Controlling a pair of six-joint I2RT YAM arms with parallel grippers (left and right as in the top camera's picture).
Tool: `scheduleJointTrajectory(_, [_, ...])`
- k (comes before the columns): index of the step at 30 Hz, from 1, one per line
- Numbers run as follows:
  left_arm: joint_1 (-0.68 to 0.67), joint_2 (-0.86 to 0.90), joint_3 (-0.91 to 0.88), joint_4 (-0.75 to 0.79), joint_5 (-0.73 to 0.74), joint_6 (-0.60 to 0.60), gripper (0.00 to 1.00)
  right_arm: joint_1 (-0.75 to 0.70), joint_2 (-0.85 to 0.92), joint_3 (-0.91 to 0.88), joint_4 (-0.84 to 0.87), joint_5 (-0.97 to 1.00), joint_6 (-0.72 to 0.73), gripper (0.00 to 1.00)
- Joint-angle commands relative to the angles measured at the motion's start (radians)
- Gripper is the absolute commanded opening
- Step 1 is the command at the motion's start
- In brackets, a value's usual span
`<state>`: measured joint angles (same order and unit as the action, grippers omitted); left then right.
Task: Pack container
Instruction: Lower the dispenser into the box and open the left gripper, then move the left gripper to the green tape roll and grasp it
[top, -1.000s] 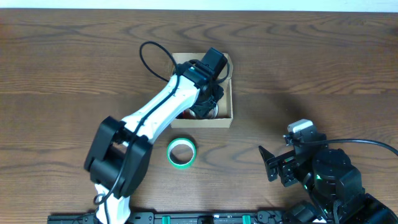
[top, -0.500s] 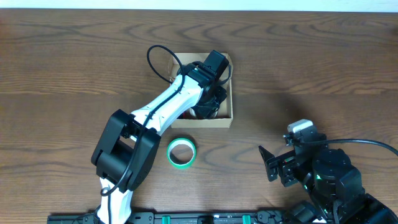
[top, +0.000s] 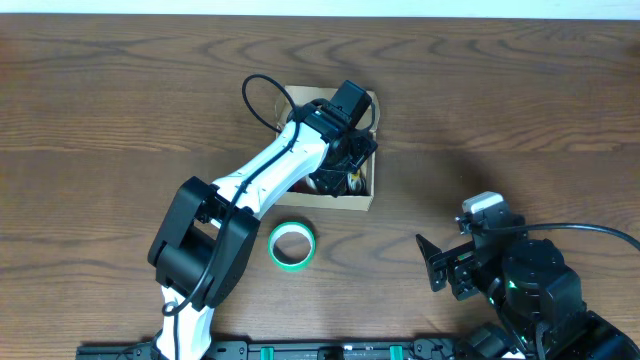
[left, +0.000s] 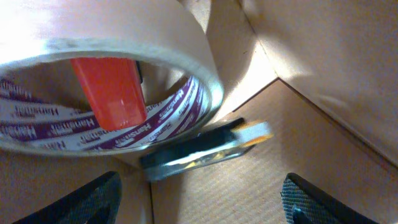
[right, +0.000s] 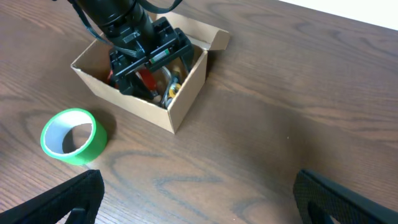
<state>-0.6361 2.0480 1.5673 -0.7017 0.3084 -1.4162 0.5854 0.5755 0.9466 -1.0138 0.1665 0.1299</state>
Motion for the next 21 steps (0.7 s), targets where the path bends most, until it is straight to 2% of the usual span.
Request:
scheduleJointTrajectory(1, [-0.001,-0.010,0.044,-0.004,-0.013,0.027,0.83,-0.010,-0.001,-0.003,0.000,0.009,0.015,0.99])
scheduleJointTrajectory(4, [0.009,-0.051,0.078,-0.038,-0.065,0.049,0.82,-0.010,-0.001,-0.003,0.000,0.009,0.015,0.99])
scheduleJointTrajectory(8, [0.035,-0.139,0.091,-0.171,-0.158,0.048,0.82,-0.010,-0.001,-0.003,0.000,0.009,0.015,0.99])
scheduleJointTrajectory(12, [0.071,-0.235,0.090,-0.405,-0.247,0.032,0.82,-0.010,-0.002,-0.003,0.000,0.009,0.015,0.99])
scheduleJointTrajectory(17, [0.095,-0.353,0.083,-0.688,-0.325,-0.071,0.82,-0.010,-0.001,-0.003,0.000,0.009,0.015,0.99])
scheduleJointTrajectory(21, [0.093,-0.446,0.006,-0.695,-0.340,-0.108,0.82,-0.010,-0.001,-0.003,0.000,0.009,0.015,0.99])
